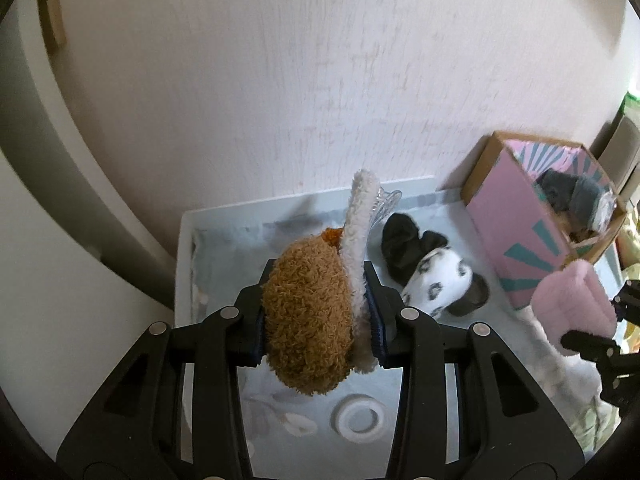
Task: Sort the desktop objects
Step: 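Carry the hair clip and pink wristband into the box and release both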
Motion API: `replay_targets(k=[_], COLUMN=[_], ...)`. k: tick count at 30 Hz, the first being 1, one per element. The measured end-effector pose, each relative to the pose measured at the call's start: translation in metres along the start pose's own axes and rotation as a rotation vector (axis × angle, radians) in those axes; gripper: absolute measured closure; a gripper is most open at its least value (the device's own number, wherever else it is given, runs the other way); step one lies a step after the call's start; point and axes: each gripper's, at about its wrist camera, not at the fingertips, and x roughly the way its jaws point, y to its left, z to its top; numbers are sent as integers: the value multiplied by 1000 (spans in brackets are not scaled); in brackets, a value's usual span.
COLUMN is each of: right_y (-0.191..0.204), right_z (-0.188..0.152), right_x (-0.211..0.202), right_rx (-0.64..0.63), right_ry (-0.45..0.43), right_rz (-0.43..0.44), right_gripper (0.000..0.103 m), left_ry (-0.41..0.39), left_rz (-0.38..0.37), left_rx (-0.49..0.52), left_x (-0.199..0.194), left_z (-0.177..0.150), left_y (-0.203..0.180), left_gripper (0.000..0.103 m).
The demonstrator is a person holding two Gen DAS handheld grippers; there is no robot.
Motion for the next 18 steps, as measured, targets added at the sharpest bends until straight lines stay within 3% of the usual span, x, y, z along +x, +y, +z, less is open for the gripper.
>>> replay_targets(k=[6,15,18], right_y=[-15,-70,-103], right_z=[25,57,63], right_x=[-37,-89,-99], right_rx=[13,25,76], right_ry=[-50,-102,-93], right_rz=[19,-37,-34], right_gripper=[78,78,78], left_ry=[-34,-98,-104], left_rz=[-16,-75,-95], left_rx=[-4,66,90], left_x=[-42,-97,-83], left_z=[23,54,65], left_y=[-12,-72,-109], left_gripper=[68,68,68])
